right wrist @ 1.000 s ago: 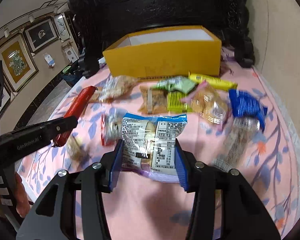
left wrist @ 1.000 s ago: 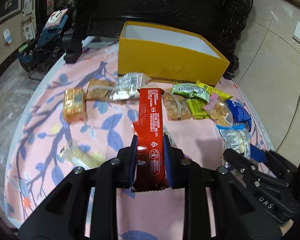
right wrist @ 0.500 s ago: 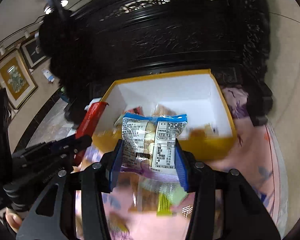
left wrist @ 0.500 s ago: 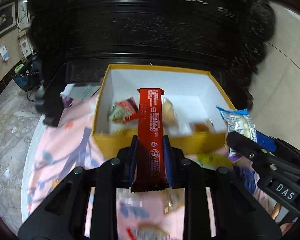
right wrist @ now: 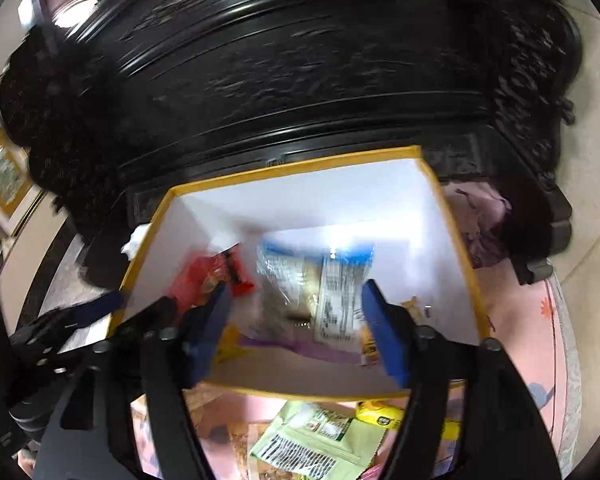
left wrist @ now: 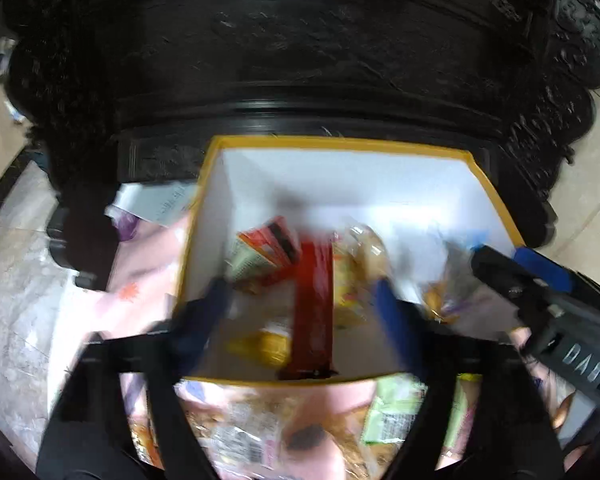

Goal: Organize snacks
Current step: 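Carry both snacks over the yellow box and open both grippers to drop them, then grasp the red-edged white packet with the right gripper while the left grasps the orange cracker bag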

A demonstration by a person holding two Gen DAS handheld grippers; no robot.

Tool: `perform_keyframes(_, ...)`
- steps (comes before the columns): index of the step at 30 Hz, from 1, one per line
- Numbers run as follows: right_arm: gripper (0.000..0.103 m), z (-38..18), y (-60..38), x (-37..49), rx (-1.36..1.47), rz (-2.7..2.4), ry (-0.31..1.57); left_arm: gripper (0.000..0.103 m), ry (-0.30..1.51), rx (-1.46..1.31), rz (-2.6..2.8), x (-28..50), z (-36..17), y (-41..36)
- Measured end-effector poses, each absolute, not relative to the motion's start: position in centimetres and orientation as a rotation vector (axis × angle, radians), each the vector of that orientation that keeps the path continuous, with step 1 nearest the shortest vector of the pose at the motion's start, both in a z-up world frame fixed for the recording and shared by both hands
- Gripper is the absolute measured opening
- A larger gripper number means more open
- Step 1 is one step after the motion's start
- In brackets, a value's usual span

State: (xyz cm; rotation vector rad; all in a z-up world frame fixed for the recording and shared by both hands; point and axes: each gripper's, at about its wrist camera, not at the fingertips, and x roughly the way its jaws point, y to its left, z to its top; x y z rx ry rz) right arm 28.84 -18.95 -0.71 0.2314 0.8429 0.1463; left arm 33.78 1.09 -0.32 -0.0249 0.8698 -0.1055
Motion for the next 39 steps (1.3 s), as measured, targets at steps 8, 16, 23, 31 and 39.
perform_keyframes(8, 0.071, -2.2, -16.4, 20.9, 0.145, 0.304, 0.928, 0.088, 0.817, -0.006, -0.101, 28.1, 0.9, 5.1)
perform_keyframes(16, 0.071, -11.0, -8.5, 9.4, 0.038, 0.509, 1.112, 0.088, 0.783, -0.024, 0.041, 17.0, -1.6, 12.2)
perform_keyframes(23, 0.071, -13.9, -5.4, 9.8, 0.004, 0.433, 1.106, 0.088, 0.845, -0.118, 0.142, 12.3, -4.5, 18.0)
perform_keyframes(31, 0.043, -14.7, -4.6, 9.8, -0.102, 0.367, 0.966, 0.088, 0.914, -0.193, 0.162, 13.0, -6.8, 20.8)
perform_keyframes(39, 0.043, -14.7, -5.6, 9.3, -0.065, 0.408, 0.939, 0.088, 0.976, -0.058, 0.158, 16.8, -10.8, 16.0)
